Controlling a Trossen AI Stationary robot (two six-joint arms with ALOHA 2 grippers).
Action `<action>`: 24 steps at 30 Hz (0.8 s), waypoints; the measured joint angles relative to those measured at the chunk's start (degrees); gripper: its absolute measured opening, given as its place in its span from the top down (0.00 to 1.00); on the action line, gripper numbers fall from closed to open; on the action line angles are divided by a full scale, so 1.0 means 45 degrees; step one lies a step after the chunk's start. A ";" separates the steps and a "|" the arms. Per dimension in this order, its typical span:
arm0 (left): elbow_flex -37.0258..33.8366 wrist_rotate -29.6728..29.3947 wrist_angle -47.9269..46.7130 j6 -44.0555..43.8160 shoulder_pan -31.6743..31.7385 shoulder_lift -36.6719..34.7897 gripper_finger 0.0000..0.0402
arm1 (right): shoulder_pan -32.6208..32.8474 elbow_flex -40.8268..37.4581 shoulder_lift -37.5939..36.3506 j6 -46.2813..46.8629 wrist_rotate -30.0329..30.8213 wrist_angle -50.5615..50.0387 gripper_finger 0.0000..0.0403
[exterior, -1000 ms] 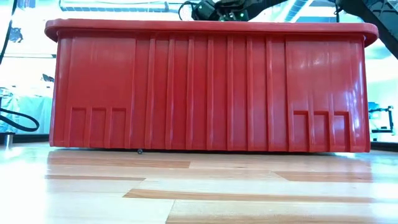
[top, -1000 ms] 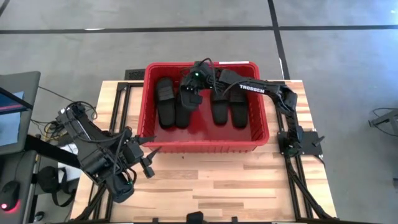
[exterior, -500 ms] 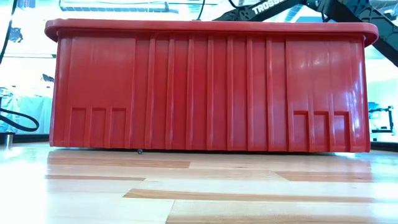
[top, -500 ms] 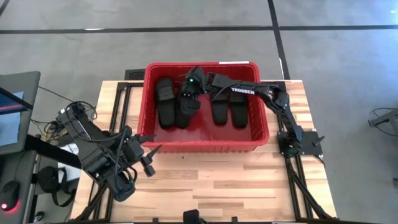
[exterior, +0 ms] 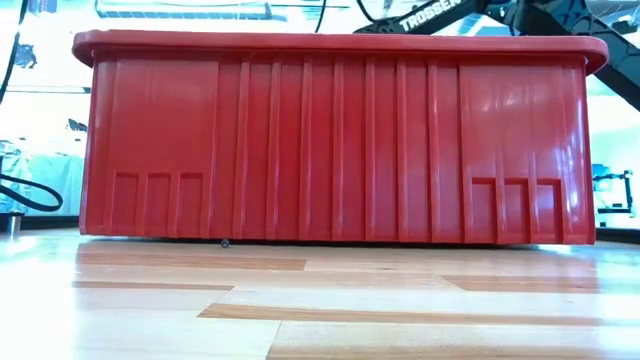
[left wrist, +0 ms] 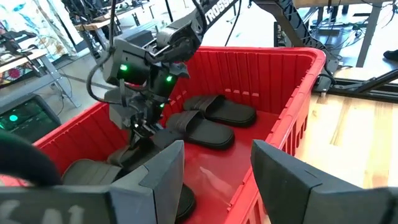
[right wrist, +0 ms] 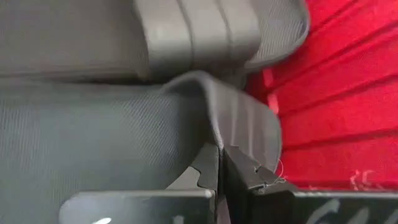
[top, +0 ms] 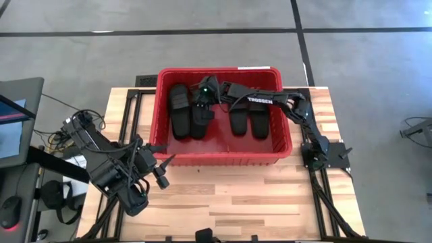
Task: Pick and place slides into bin
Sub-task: Put the black slides into the red bin
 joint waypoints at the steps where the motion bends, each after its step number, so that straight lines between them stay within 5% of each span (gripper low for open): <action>1: 0.0000 0.0000 -0.0002 -0.0003 0.0000 0.0000 0.56 | 0.0062 0.0066 0.0072 0.0013 -0.0015 0.0056 1.00; 13: 0.0000 0.0270 -0.0010 -0.0305 0.0005 0.0000 0.56 | 0.0099 0.0739 0.0477 0.0321 0.0037 -0.0158 0.98; 24: 0.0000 0.0355 -0.0010 -0.0420 0.0001 0.0000 0.56 | 0.0034 0.1341 0.0487 0.1049 -0.1369 -0.1001 0.76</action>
